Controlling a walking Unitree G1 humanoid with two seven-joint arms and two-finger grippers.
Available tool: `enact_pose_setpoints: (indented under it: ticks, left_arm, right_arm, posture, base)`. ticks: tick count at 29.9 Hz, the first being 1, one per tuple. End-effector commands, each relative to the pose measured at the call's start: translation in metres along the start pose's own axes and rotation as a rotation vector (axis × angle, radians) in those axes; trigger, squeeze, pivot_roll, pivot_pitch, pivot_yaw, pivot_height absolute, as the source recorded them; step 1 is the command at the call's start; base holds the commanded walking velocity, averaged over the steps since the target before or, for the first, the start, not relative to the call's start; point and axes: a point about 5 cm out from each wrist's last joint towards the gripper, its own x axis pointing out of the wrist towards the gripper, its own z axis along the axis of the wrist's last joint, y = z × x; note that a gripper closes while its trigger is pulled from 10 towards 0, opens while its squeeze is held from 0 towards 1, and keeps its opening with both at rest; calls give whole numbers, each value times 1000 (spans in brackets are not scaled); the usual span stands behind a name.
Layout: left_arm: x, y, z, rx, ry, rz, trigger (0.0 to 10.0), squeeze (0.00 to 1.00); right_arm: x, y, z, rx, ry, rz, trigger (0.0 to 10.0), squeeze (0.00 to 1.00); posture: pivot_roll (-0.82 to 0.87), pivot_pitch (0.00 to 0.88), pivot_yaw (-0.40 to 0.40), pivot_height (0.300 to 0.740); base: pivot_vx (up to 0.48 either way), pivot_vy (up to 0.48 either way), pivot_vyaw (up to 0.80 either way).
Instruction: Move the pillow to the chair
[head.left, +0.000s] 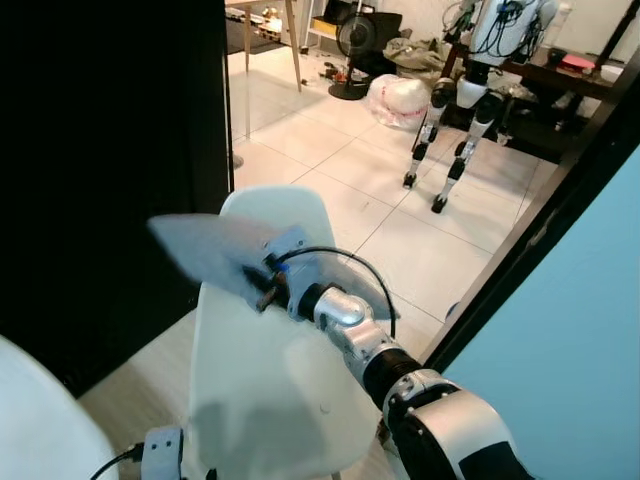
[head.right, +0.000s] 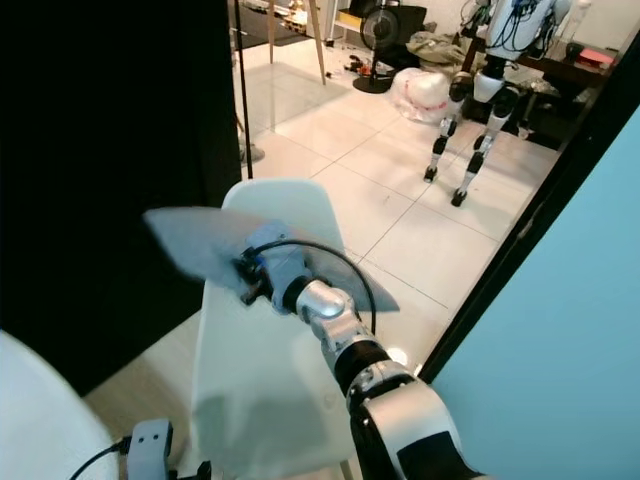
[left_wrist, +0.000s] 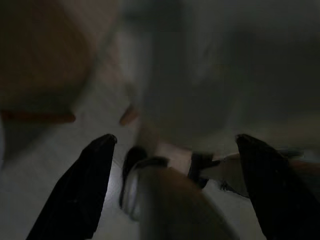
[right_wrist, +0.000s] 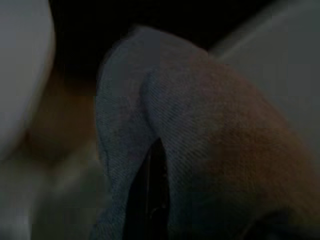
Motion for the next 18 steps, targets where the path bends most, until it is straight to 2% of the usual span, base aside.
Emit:
enact_pose_setpoints:
  ticks: [1, 2, 4, 7, 9, 10, 15, 18]
  left_arm:
    - [-4, 0, -12, -8, 42, 3, 10000, 0]
    - [-4, 0, -12, -9, 41, 4, 10000, 0]
    - [-4, 0, -13, -12, 41, 6, 10000, 0]
    - [-5, 0, -14, -13, 40, 8, 10000, 0]
    - [-5, -1, -14, -13, 39, 7, 10000, 0]
    - [-5, -1, -15, -12, 39, 6, 10000, 0]
    - [-6, -2, -17, 5, 36, -7, 10000, 0]
    - [-7, -3, -18, 7, 32, -9, 10000, 0]
  right_arm:
    - [9, 43, -24, -24, 112, 40, 10000, 0]
    - [7, 43, -32, -27, 157, 17, 10000, 0]
    - [6, 41, -37, -14, 181, -11, 10000, 0]
    - [2, 34, -44, 65, 209, -73, 10000, 0]
    - [1, 33, -44, 70, 213, -87, 10000, 0]
    - [1, 33, -45, 111, 217, -91, 10000, 0]
    - [0, 39, -54, 260, 283, -76, 10000, 0]
    - [-1, 45, -61, 284, 334, -62, 10000, 0]
  posture:
    - [181, 44, -122, 740]
    - [181, 48, -122, 740]
    - [182, 50, -121, 740]
    - [185, 63, -120, 740]
    - [186, 65, -120, 740]
    - [188, 70, -118, 740]
    - [193, 85, -115, 725]
    - [195, 90, -115, 710]
  base:
    - [0, 0, 0]
    - [0, 0, 0]
    - [0, 0, 0]
    - [0, 0, 0]
    - [0, 0, 0]
    - [0, 0, 0]
    - [0, 0, 0]
    - [0, 0, 0]
